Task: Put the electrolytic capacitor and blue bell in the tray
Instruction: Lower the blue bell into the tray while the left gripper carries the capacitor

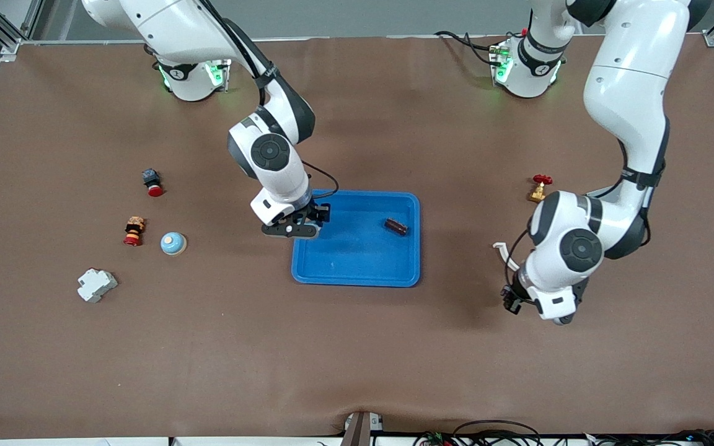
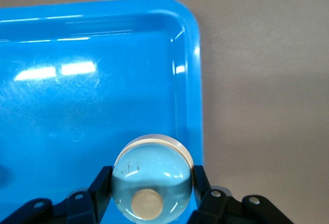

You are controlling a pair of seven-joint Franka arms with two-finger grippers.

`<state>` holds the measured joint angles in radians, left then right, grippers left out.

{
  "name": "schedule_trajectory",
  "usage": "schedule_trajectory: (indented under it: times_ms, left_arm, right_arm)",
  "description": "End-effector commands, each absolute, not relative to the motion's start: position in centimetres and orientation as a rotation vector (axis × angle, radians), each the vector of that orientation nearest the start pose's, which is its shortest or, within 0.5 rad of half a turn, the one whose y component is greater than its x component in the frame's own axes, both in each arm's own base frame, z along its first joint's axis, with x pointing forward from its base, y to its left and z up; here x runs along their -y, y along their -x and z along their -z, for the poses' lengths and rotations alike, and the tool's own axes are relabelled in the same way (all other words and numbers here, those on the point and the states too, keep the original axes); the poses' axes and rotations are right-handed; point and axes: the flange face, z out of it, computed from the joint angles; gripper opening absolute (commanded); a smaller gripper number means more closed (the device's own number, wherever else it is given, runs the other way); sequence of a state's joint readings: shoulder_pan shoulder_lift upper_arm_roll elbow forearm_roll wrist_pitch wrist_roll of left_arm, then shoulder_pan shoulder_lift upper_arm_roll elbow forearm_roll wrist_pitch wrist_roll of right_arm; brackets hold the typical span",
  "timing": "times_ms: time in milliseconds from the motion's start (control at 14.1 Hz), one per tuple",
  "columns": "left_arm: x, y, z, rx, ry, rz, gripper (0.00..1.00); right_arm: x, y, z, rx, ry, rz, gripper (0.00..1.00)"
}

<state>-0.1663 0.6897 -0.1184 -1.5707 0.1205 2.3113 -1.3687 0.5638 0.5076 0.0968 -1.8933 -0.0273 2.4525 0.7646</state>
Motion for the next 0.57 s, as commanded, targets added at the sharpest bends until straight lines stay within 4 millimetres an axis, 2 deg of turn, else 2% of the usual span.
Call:
schedule_trajectory:
  times_ms: [0, 213, 284, 496]
  left_arm:
    - [22.2, -67.5, -26.2, 1.640, 2.744, 0.080, 0.00]
    - [27.1, -66.7, -28.1, 1.731, 2.746, 0.075, 0.00]
    - [28.1, -66.6, -28.3, 1.754, 2.741, 0.077, 0.00]
    - [32.6, -64.6, -28.0, 1.778, 2.728, 0.062, 0.00]
  right_arm:
    - [-40.7, -50.7, -23.0, -0.190, 3.073, 0.044, 0.21]
    - [-41.7, -50.6, -21.8, -0.171, 3.077, 0.032, 0.21]
    - [-42.0, -50.4, -21.5, -0.164, 3.078, 0.030, 0.21]
    - [-42.2, -50.5, -20.8, -0.163, 3.080, 0.023, 0.21]
